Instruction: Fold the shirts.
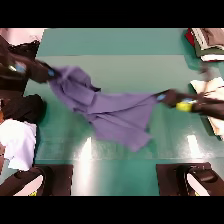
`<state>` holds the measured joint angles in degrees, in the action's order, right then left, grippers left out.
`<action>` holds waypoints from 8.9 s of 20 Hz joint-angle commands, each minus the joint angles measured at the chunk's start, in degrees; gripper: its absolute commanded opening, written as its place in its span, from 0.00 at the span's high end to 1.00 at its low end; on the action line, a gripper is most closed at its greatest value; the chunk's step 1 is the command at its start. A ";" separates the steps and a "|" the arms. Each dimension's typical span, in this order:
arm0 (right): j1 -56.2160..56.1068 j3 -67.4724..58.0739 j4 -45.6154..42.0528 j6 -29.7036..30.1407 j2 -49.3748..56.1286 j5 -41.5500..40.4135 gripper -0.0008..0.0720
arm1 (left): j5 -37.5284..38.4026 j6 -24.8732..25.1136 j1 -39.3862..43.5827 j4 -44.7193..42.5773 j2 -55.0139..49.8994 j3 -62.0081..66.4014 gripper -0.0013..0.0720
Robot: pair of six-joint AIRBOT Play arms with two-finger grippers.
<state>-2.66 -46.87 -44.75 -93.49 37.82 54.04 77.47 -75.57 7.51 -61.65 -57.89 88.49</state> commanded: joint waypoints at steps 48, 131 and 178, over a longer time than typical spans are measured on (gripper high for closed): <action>10.05 -40.04 -32.74 0.31 43.04 17.27 0.19 | -3.04 -5.20 -0.26 -9.42 -34.21 9.60 0.19; 11.45 -50.60 -26.75 4.96 -1.81 16.59 0.97 | -3.02 -7.19 -8.20 -2.12 16.90 25.33 0.95; 6.69 -24.20 -26.69 2.08 48.22 5.49 0.97 | -9.27 11.04 -8.26 -13.44 -34.36 -2.58 0.95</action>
<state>4.05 -74.28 -71.70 -91.55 86.35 60.62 65.63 -65.19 -0.71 -73.63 -92.18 88.82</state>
